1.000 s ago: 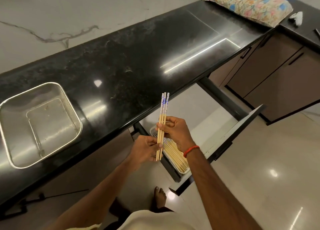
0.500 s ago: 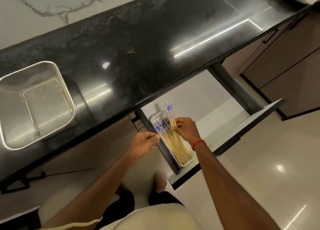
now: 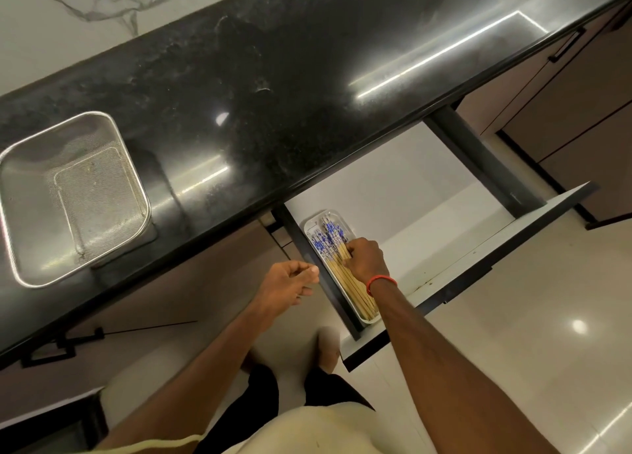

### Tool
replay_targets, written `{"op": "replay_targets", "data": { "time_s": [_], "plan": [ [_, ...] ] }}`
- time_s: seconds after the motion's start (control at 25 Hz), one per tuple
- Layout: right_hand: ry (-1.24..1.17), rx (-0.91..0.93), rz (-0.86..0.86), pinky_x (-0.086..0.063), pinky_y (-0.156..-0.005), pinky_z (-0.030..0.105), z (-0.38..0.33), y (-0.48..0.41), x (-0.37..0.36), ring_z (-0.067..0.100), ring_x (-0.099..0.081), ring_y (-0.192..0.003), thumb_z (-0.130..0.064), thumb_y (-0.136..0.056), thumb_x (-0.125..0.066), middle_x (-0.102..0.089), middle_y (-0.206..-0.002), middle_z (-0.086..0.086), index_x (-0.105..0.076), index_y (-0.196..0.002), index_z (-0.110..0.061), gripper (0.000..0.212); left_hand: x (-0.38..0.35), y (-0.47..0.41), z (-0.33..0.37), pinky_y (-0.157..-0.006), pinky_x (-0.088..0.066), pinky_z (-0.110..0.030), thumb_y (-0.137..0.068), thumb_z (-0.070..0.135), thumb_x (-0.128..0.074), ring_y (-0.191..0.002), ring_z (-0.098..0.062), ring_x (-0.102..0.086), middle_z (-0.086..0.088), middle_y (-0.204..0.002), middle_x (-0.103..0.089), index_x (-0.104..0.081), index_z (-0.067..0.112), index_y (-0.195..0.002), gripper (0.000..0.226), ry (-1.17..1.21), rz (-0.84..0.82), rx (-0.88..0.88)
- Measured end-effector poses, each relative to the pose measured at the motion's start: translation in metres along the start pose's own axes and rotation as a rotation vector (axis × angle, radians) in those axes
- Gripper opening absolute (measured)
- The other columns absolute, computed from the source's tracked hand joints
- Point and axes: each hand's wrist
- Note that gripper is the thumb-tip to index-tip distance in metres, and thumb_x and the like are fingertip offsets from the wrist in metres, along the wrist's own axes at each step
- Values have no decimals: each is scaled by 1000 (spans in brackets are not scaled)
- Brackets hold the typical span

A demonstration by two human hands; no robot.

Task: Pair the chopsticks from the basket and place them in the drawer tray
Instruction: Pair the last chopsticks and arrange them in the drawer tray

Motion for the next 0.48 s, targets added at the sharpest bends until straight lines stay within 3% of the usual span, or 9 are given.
{"op": "replay_targets", "data": {
  "time_s": [0.48],
  "plan": [
    [237,-22,66,-52,-82,43,3,8,-17,40,-63,-101,-12,-94,-50,-65,-109,19,-63,-108,-7,20,3,5,-2,-64,-53,-21,-97,36,-65,-87,-14,-74,3,-98,-78,-70,26,-96,11,1,-7,25]
  ]
}}
Point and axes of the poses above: each hand's wrist, its own y-axis away from the middle knuckle, its own x-axis out of the back of the hand, z = x × y
